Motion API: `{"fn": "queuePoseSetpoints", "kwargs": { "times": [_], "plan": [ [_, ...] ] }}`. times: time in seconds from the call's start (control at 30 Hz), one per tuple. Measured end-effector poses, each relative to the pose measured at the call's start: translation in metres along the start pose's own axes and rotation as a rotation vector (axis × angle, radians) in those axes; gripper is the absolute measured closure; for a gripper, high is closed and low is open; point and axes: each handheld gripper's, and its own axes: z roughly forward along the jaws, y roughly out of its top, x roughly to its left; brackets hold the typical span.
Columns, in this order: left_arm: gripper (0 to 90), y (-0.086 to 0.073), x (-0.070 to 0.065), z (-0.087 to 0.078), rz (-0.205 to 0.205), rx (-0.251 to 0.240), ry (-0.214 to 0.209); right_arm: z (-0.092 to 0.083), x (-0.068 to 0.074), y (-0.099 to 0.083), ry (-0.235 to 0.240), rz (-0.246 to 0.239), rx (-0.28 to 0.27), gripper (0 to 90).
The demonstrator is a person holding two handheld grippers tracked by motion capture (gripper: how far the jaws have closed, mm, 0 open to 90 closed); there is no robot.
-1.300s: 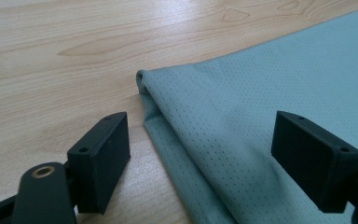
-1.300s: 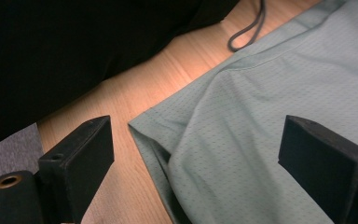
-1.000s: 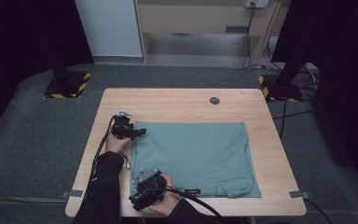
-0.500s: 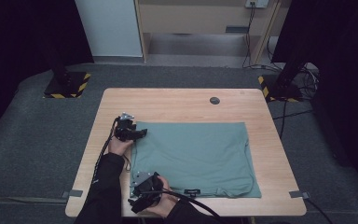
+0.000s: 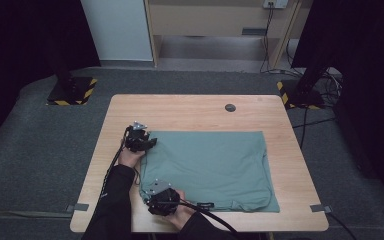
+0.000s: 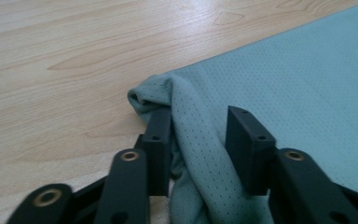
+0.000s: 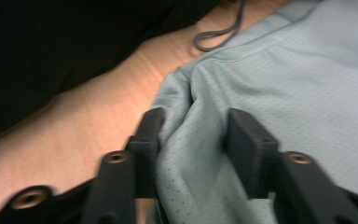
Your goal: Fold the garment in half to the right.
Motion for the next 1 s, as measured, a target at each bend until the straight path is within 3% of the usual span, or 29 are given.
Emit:
{"fn": "queuePoseSetpoints", "kwargs": {
  "times": [0.03, 0.07, 0.17, 0.4, 0.53, 0.67, 0.77, 0.83, 1.0],
  "plan": [
    [66.0, 0.0, 0.0, 0.0, 0.0, 0.0, 0.0, 0.0, -0.001, 0.0, -0.012, 0.0, -0.003, 64.5],
    [69.6, 0.0, -0.001, 0.0, -0.014, -0.002, 0.028, 0.0, -0.001, -0.002, -0.026, 0.005, -0.012, 70.6],
    [75.3, -0.002, -0.002, 0.0, -0.033, -0.013, 0.029, 0.0, -0.003, -0.004, -0.04, 0.001, -0.03, 76.4],
    [83.0, -0.001, -0.003, 0.0, -0.056, -0.005, 0.021, -0.001, -0.005, -0.003, -0.037, 0.009, -0.024, 79.6],
    [84.2, 0.002, -0.002, -0.001, -0.053, 0.013, 0.008, -0.003, -0.011, -0.002, 0.016, 0.042, -0.03, 80.2],
    [84.4, 0.007, 0.001, -0.01, -0.068, -0.009, 0.002, -0.015, -0.014, 0.004, 0.056, 0.054, -0.062, 80.5],
    [84.4, 0.013, 0.006, -0.026, -0.074, -0.035, 0.012, -0.022, -0.013, 0.011, 0.086, 0.051, -0.087, 80.7],
    [84.3, 0.017, 0.011, -0.04, -0.058, -0.025, 0.04, -0.023, -0.01, 0.02, 0.12, 0.046, -0.095, 80.8],
    [84.4, 0.016, 0.031, -0.075, -0.063, -0.013, 0.09, -0.011, 0.014, 0.045, 0.202, 0.017, -0.106, 81.0]
  ]
}}
